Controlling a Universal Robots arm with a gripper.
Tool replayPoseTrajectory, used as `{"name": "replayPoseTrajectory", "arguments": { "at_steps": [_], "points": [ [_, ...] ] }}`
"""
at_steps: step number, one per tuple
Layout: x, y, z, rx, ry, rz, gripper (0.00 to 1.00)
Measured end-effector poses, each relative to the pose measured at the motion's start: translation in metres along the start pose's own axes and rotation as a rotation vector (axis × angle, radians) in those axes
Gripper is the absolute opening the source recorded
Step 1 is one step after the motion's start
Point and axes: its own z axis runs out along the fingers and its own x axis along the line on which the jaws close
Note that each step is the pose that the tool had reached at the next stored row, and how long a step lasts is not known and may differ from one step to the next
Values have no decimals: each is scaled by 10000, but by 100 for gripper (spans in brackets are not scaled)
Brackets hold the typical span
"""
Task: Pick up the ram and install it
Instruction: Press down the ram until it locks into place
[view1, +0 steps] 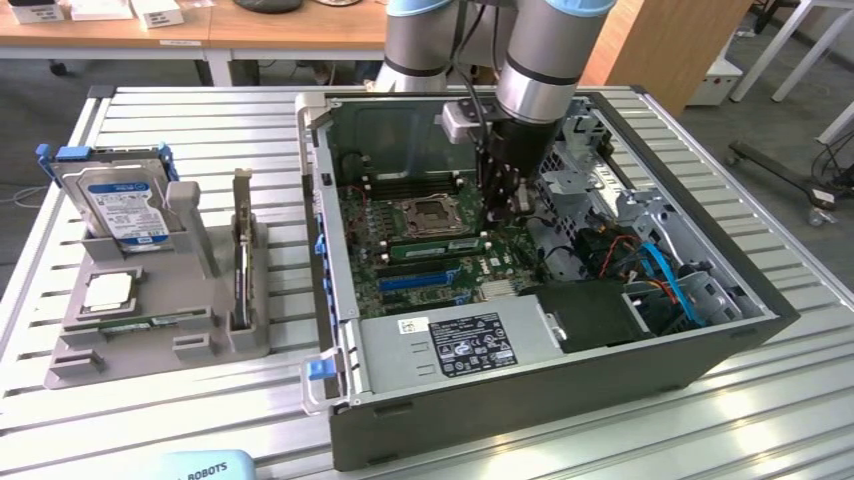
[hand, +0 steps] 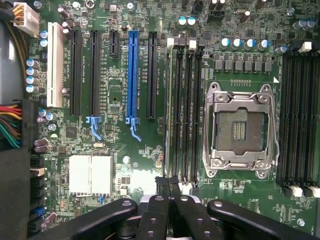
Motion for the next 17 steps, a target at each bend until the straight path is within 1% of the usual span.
{"name": "replayPoseTrajectory", "arguments": {
  "at_steps": [3,7,11,17],
  "points": [
    [0,-1,19,0,0,0,10],
    [-1,-1,20,0,0,0,10],
    [-1,-36,20,1,-1,-1,10],
    [-1,-37,47,0,0,0,10]
  ]
}}
